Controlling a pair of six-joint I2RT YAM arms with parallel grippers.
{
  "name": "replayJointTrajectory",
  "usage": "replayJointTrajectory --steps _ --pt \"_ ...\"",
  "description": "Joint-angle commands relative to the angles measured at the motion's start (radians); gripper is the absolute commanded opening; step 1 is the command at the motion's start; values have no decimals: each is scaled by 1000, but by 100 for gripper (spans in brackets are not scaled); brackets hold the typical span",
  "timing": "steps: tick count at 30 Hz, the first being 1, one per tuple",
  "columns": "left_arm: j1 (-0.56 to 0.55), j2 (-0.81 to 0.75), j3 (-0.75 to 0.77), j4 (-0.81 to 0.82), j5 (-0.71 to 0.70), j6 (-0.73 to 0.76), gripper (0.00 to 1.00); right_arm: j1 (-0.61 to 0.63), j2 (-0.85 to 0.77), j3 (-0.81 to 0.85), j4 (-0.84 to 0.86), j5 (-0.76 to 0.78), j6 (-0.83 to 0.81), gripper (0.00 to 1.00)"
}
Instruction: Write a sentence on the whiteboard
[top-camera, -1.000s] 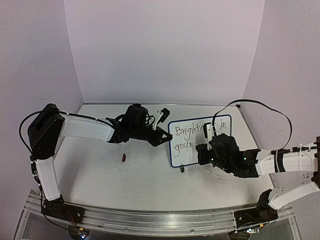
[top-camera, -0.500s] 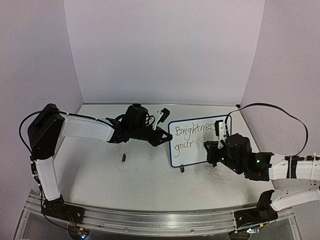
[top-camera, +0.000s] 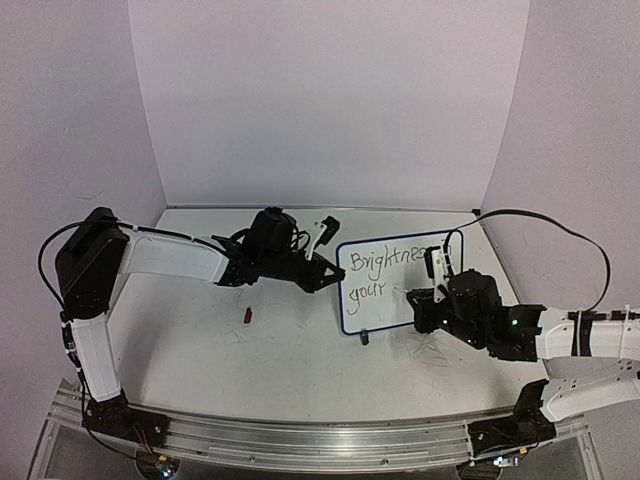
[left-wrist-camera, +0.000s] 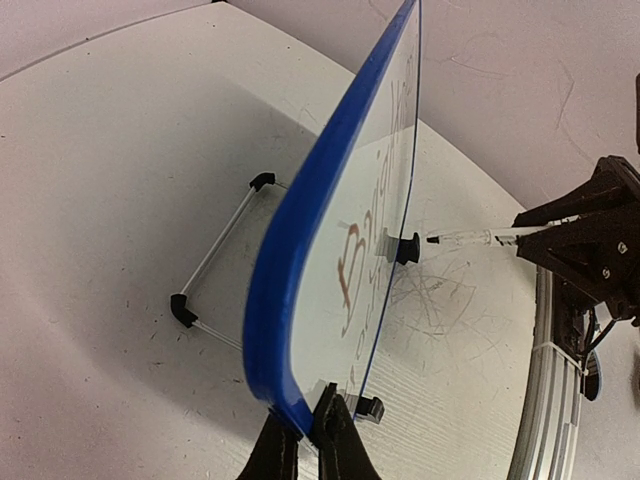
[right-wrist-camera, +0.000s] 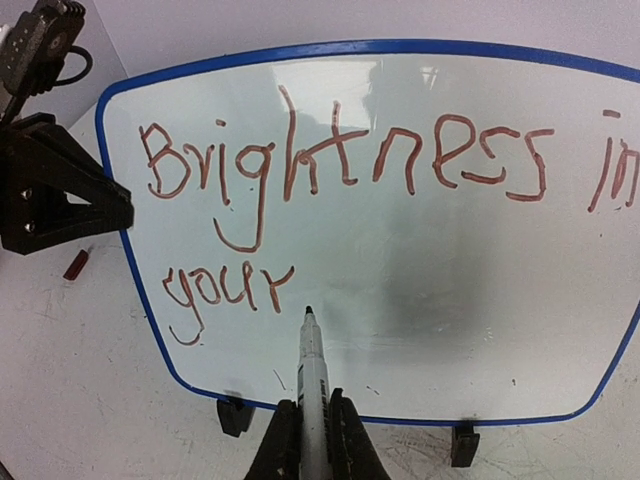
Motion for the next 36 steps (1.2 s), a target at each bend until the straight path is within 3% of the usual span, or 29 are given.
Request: replayJointTrajectory --steps 1,24,36 --pt "8 6 -7 -144 -137 63 0 -2 21 21 5 -7 -11 0" --pt "7 10 -1 -145 -136 62 0 -46 28 20 55 -83 -13 0" --pt "3 12 -1 -147 -142 65 0 -57 27 10 61 -37 17 0"
